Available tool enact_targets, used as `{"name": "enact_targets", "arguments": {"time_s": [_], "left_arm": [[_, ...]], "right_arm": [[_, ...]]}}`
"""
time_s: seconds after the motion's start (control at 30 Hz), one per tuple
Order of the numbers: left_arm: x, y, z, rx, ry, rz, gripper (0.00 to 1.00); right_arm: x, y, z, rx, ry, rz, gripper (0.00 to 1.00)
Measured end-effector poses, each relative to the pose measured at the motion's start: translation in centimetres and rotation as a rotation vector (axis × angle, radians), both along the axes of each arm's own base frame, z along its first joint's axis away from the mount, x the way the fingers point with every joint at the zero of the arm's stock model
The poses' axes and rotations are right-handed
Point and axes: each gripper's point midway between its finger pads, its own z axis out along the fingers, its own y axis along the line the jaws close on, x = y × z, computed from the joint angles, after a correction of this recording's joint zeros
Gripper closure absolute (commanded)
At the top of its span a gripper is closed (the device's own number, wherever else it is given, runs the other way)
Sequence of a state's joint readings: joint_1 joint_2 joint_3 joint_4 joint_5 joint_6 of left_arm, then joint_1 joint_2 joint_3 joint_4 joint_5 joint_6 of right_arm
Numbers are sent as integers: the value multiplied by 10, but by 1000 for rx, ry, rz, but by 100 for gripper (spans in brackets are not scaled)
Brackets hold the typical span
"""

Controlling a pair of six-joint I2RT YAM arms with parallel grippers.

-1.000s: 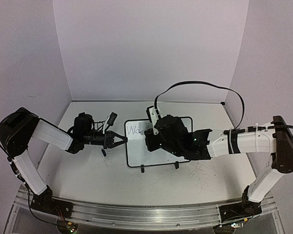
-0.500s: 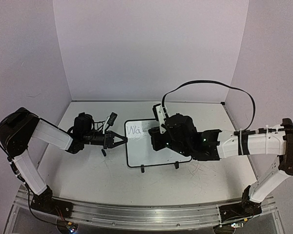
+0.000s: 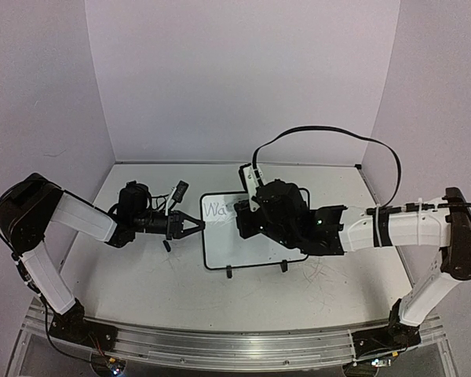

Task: Write a sentence on the whiteboard

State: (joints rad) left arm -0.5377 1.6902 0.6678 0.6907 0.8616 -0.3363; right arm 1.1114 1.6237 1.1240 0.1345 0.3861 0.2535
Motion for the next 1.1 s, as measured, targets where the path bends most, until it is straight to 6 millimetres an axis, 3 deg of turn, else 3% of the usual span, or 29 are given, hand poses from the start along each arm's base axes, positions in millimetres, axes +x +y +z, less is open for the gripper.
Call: {"name": "enact_targets", "arguments": {"time_s": [1.1], "left_arm": [[0, 0, 0, 0, 1, 0, 100]], "right_arm": [[3, -5, -12, -39, 21, -41, 100]]}}
